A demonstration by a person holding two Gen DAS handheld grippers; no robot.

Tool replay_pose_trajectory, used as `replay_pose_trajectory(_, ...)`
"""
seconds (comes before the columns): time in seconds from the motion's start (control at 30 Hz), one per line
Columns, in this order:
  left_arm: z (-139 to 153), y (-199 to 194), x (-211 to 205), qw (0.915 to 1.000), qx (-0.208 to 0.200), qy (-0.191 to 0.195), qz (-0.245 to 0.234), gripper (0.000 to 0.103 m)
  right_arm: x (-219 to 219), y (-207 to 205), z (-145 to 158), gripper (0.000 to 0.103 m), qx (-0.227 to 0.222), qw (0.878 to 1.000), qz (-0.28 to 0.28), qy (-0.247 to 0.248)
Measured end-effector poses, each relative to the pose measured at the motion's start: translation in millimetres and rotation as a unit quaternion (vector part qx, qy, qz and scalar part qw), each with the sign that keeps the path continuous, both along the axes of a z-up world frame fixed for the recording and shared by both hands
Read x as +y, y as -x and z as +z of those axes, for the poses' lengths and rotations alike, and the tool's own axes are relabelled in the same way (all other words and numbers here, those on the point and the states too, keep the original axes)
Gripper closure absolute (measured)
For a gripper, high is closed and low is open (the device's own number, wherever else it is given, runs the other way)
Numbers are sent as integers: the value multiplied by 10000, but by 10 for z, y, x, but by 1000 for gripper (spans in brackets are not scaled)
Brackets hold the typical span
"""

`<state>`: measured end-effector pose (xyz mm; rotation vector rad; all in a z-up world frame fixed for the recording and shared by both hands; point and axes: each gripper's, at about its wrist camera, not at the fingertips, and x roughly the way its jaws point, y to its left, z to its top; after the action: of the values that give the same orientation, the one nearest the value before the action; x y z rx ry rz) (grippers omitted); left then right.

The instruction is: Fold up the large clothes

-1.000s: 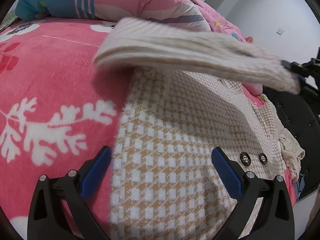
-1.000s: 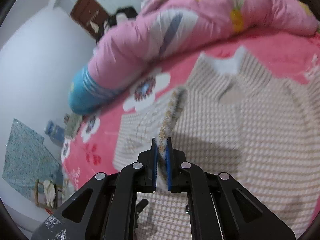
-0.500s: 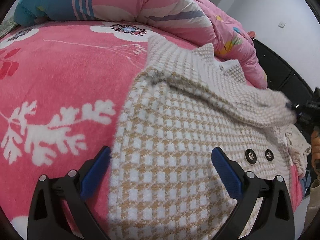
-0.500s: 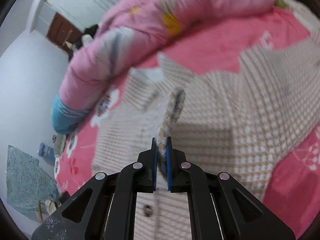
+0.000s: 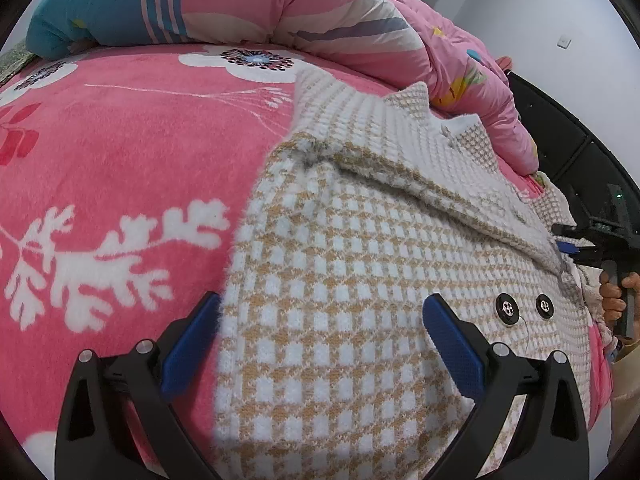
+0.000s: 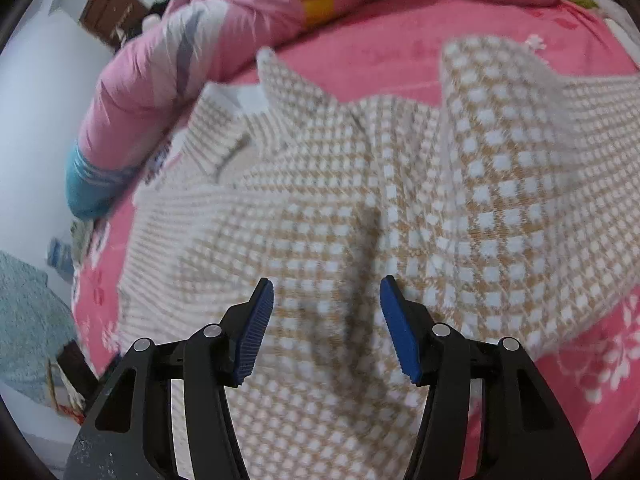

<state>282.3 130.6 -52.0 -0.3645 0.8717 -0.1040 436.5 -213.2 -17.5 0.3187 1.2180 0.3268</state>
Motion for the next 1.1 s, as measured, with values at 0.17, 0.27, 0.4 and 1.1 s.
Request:
replay_pose_trajectory(0.17, -2, 1, 5, 10000, 0, -4, -4, 5, 196, -132, -80, 94, -30, 9985, 316, 457)
replay_pose_trajectory(0.27, -1, 0, 3, 10000, -4, 0, -3, 5, 251, -164, 123, 96, -498, 9961, 248, 682)
replay_pose_trajectory(0.4, -5, 4, 1, 10000, -29, -10, -1, 5, 285, -240, 87, 94, -609, 9908, 263, 1180)
replay_pose_trajectory(1.1, 657, -69, 110, 9993, -204, -274, -141, 5, 952, 241, 73, 48, -1086, 9657, 1273, 1984)
